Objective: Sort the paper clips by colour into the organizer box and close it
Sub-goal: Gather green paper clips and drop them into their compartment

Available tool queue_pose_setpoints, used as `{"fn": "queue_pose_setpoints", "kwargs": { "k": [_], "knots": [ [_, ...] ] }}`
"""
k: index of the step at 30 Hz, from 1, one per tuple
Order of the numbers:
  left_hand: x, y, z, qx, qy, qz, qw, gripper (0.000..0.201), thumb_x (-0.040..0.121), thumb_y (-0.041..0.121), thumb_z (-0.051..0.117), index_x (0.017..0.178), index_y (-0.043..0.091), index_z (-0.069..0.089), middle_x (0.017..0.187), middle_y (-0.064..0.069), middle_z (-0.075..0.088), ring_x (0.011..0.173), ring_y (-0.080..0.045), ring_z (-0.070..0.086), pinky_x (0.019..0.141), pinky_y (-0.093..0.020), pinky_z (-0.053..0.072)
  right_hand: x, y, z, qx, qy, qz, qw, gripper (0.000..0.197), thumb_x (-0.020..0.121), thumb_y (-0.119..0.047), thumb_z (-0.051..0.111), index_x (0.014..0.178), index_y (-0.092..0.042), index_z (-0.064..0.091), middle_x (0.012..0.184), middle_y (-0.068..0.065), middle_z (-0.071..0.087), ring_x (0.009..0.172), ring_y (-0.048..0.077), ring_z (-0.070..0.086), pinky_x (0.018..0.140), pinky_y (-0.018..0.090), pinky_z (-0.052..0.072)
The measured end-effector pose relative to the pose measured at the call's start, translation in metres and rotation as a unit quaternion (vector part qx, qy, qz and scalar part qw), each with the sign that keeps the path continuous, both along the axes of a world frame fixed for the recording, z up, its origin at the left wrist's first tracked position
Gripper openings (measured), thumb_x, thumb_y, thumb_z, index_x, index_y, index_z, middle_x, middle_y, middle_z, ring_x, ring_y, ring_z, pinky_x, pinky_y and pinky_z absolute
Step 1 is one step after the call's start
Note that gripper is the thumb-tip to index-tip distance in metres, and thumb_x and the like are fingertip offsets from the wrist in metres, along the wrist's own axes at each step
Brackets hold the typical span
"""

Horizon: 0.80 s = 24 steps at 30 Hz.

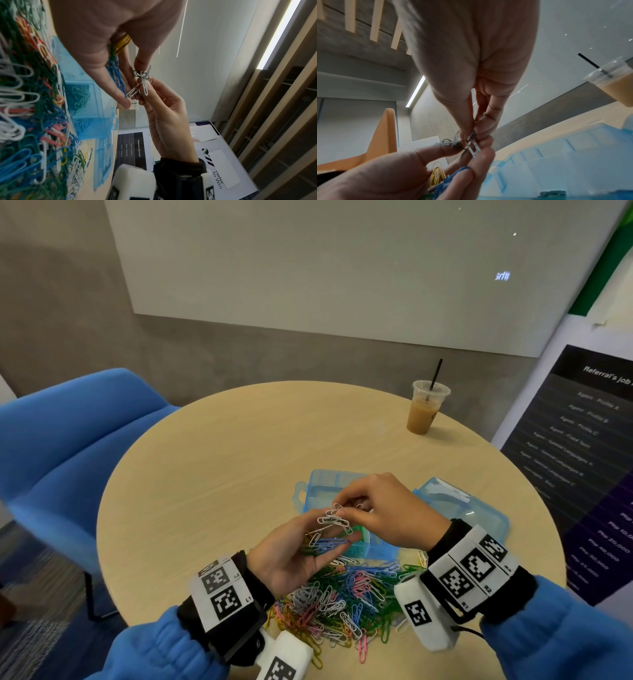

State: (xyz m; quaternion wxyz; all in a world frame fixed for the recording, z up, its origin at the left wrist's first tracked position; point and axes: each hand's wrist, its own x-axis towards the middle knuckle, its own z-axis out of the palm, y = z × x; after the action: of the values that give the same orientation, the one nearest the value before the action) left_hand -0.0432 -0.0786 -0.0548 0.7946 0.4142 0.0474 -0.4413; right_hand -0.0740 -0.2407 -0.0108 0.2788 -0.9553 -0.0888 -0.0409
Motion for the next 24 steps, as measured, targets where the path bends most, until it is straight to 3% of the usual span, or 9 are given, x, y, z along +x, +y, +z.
{"fn": "queue_pose_setpoints", "kwargs": {
  "k": [3, 7, 11, 15, 18, 22, 24],
  "knots": [
    [-0.001, -0.001, 0.000, 0.002, -0.010, 0.015, 1.000, 0.027, 0.091, 0.013, 0.062, 0.114, -0.001, 0.065, 0.108, -0.020, 0.071, 0.096, -0.032, 0.071, 0.074, -0.032, 0.060, -0.001, 0.002, -0.002, -0.012, -0.004, 0.006, 1.000, 0.014, 0.092, -0.020, 0.066, 0.098, -0.012, 0.076, 0.086, -0.004, 0.069, 0.070, 0.001, 0.057, 0.066, 0.008, 0.043],
    [-0.001, 0.000, 0.000, 0.008, -0.002, 0.040, 0.999, 0.024, 0.092, 0.009, 0.061, 0.112, -0.005, 0.064, 0.098, -0.021, 0.072, 0.083, -0.031, 0.073, 0.069, -0.034, 0.061, -0.002, 0.004, -0.003, -0.017, -0.017, 0.028, 0.999, 0.015, 0.092, -0.020, 0.065, 0.098, -0.011, 0.075, 0.090, 0.000, 0.071, 0.076, 0.006, 0.058, 0.068, 0.010, 0.043],
    [0.004, 0.000, -0.003, -0.006, 0.050, 0.068, 0.996, 0.022, 0.094, 0.006, 0.059, 0.109, -0.009, 0.063, 0.097, -0.021, 0.068, 0.085, -0.029, 0.067, 0.068, -0.039, 0.060, -0.003, 0.004, -0.004, -0.018, -0.020, 0.043, 0.999, 0.015, 0.092, -0.021, 0.065, 0.098, -0.012, 0.075, 0.080, -0.013, 0.062, 0.070, -0.003, 0.054, 0.066, 0.007, 0.040],
    [0.004, -0.002, -0.003, -0.043, 0.087, 0.085, 0.992, 0.017, 0.095, 0.004, 0.056, 0.097, -0.010, 0.065, 0.093, -0.022, 0.067, 0.085, -0.029, 0.065, 0.069, -0.042, 0.056, -0.001, 0.002, -0.006, 0.012, -0.013, 0.031, 0.999, 0.015, 0.092, -0.021, 0.066, 0.099, -0.012, 0.075, 0.090, -0.002, 0.071, 0.075, 0.004, 0.059, 0.069, 0.013, 0.045],
    [0.006, -0.002, -0.008, -0.049, 0.098, 0.102, 0.989, 0.021, 0.098, 0.007, 0.051, 0.095, -0.010, 0.064, 0.087, -0.022, 0.069, 0.070, -0.027, 0.070, 0.067, -0.038, 0.056, -0.003, 0.001, -0.005, 0.038, 0.007, 0.033, 0.999, 0.016, 0.092, -0.023, 0.066, 0.100, -0.013, 0.075, 0.093, 0.000, 0.072, 0.082, 0.009, 0.064, 0.074, 0.021, 0.051],
    [0.008, -0.001, -0.009, -0.083, 0.119, 0.116, 0.983, 0.023, 0.101, 0.010, 0.046, 0.103, -0.008, 0.060, 0.103, -0.026, 0.068, 0.070, -0.035, 0.073, 0.069, -0.043, 0.056, 0.003, -0.010, 0.003, 0.035, -0.013, -0.004, 0.999, 0.014, 0.092, -0.024, 0.066, 0.096, -0.015, 0.075, 0.086, -0.004, 0.072, 0.078, 0.007, 0.064, 0.073, 0.026, 0.052],
    [0.009, 0.000, -0.009, -0.088, 0.114, 0.119, 0.982, 0.023, 0.101, 0.009, 0.044, 0.104, -0.008, 0.059, 0.104, -0.024, 0.069, 0.072, -0.036, 0.073, 0.069, -0.044, 0.057, 0.012, -0.021, 0.007, 0.055, -0.031, -0.033, 0.997, 0.011, 0.090, -0.022, 0.067, 0.093, -0.015, 0.075, 0.081, -0.005, 0.071, 0.074, 0.008, 0.064, 0.074, 0.030, 0.053]
  ]
}}
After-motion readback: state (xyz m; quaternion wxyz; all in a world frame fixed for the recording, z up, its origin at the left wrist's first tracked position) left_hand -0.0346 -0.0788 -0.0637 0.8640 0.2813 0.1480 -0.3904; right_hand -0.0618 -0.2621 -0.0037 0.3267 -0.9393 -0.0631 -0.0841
